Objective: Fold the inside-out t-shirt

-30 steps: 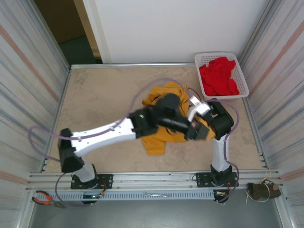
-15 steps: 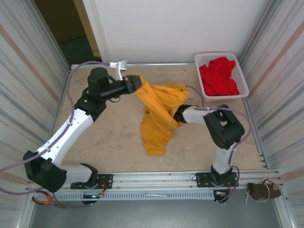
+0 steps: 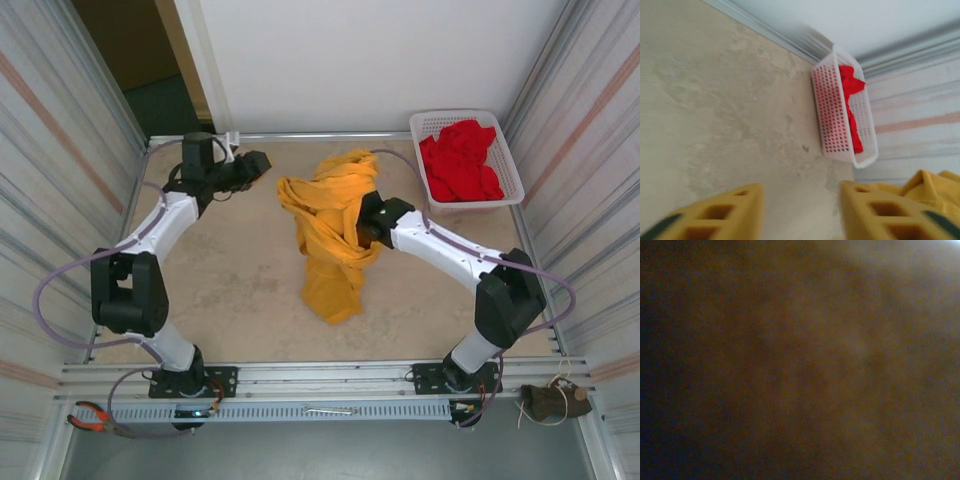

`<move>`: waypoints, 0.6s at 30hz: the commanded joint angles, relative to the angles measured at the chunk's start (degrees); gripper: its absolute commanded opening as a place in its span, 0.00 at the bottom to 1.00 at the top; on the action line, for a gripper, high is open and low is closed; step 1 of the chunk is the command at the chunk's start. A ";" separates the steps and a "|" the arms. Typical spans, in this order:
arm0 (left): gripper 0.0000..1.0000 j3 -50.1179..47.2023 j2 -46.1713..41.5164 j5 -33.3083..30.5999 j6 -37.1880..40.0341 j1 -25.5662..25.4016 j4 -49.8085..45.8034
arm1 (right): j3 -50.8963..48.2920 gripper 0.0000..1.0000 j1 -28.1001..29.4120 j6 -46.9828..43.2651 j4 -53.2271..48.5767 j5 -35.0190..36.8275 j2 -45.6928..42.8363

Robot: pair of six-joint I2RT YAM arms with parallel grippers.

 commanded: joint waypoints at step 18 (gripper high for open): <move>0.80 -12.74 -23.72 -1.77 18.03 -12.56 5.00 | 27.65 0.00 -1.90 -23.19 -35.75 9.03 16.80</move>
